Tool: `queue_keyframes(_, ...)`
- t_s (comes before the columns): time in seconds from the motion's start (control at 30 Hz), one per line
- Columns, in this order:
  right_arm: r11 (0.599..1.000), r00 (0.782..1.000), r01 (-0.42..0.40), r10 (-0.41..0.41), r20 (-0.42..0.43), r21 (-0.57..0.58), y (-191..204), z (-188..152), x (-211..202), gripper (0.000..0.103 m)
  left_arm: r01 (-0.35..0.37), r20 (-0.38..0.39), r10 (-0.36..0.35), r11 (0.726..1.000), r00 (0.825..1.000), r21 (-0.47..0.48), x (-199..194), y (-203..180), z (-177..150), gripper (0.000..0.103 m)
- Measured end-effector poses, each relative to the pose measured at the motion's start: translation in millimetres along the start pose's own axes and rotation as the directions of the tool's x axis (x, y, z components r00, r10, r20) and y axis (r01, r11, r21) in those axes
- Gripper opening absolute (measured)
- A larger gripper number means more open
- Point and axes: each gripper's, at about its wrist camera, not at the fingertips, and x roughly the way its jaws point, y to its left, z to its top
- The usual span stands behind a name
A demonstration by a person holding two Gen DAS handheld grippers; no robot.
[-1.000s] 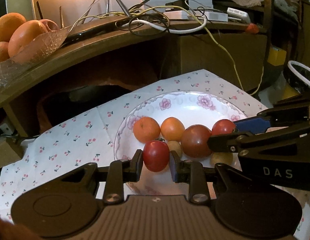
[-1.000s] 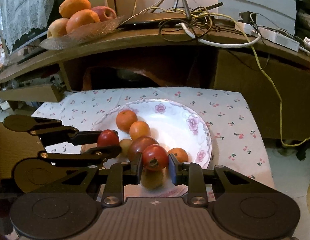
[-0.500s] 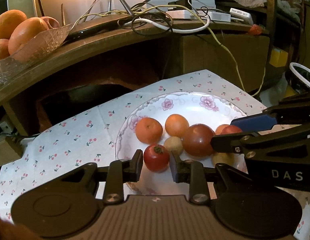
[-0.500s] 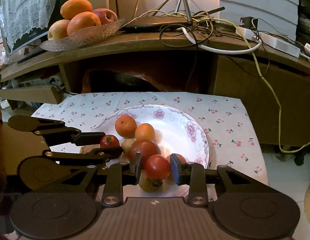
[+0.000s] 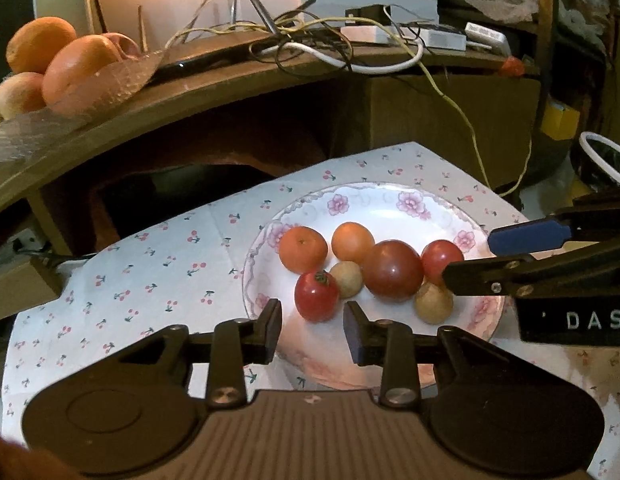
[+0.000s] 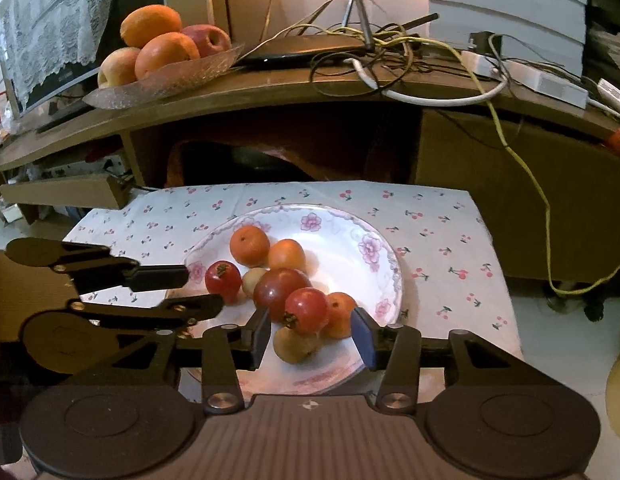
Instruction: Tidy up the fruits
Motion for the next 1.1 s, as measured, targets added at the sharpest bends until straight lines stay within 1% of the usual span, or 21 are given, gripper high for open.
queue_keyframes(0.1,1.0,1.0,0.004,-0.004,0.002,0.021,-2.9,-2.0,-5.9,0.047,-0.007,0.006,0.007,1.0,1.0,-0.007,-8.7,-1.5,-1.4,0.041)
queue_keyframes(0.27,0.999,1.0,0.009,-0.01,0.003,0.048,-2.5,-6.7,-18.5,0.048,-0.019,0.015,0.019,1.0,1.0,-0.014,-24.1,-6.7,-5.6,0.046)
queue_keyframes(0.43,0.998,0.999,0.004,-0.006,0.032,0.06,3.5,-9.5,-36.2,0.049,-0.023,0.036,0.024,0.999,0.999,-0.026,-47.0,-9.3,-11.2,0.047)
queue_keyframes(0.57,0.997,0.999,0.004,-0.006,0.038,0.073,8.8,-16.5,-51.6,0.049,-0.038,0.053,0.04,0.999,0.998,-0.038,-64.4,-9.5,-18.5,0.052)
queue_keyframes(0.8,0.997,0.999,-0.011,0.007,0.046,0.082,23.5,-32.0,-76.2,0.051,-0.062,0.062,0.066,0.996,0.996,-0.062,-88.7,-11.5,-33.2,0.057)
queue_keyframes(0.9,0.997,0.999,-0.02,0.016,0.048,0.079,30.9,-39.4,-84.7,0.052,-0.068,0.071,0.073,0.995,0.995,-0.066,-98.4,-15.2,-38.5,0.063)
queue_keyframes(0.93,0.997,0.999,-0.017,0.014,0.049,0.074,33.2,-42.3,-87.4,0.053,-0.071,0.074,0.076,0.995,0.994,-0.067,-101.5,-16.4,-40.3,0.066)
queue_keyframes(1.0,0.997,0.999,-0.013,0.009,0.048,0.075,35.5,-47.1,-92.3,0.053,-0.077,0.081,0.083,0.994,0.993,-0.071,-108.3,-17.7,-44.0,0.068)
queue_keyframes(1.1,0.996,0.999,-0.013,0.008,0.052,0.091,36.1,-52.3,-99.4,0.054,-0.087,0.086,0.094,0.993,0.992,-0.084,-117.4,-17.6,-48.9,0.074)
